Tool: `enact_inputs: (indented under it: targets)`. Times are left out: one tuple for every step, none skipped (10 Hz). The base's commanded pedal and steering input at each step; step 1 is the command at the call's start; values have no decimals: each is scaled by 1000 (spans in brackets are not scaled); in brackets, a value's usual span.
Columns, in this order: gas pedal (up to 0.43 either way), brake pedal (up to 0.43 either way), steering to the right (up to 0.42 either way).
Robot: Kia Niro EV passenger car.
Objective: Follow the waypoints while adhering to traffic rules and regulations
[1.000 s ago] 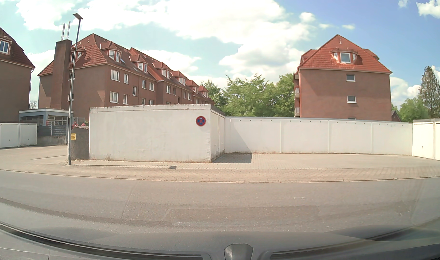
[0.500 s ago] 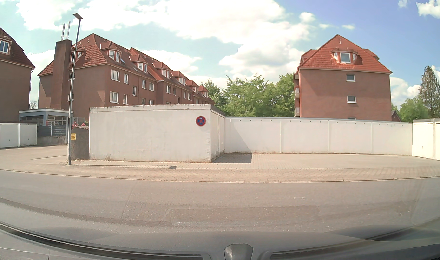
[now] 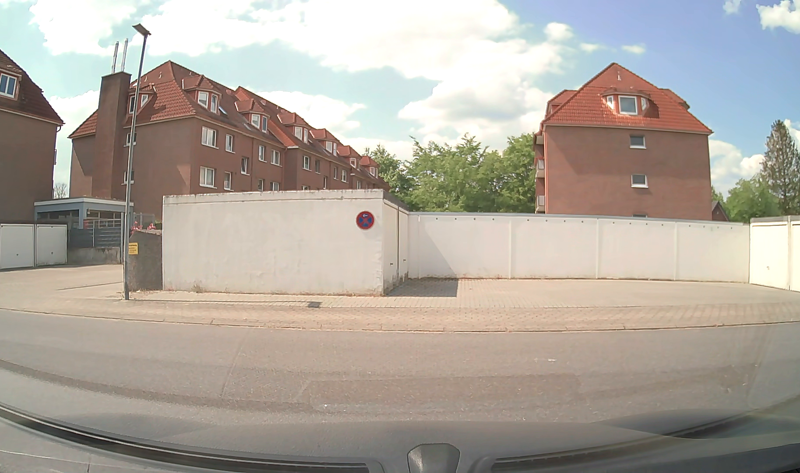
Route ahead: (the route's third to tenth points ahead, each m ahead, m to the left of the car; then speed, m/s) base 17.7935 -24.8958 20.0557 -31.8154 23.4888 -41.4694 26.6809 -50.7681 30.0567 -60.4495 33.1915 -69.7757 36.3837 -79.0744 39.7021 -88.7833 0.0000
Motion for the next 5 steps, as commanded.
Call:
enact_inputs:
  targets:
    - [0,555,11]
    - [0,555,16]
    - [0,555,16]
    - [0,555,15]
    - [0,561,12]
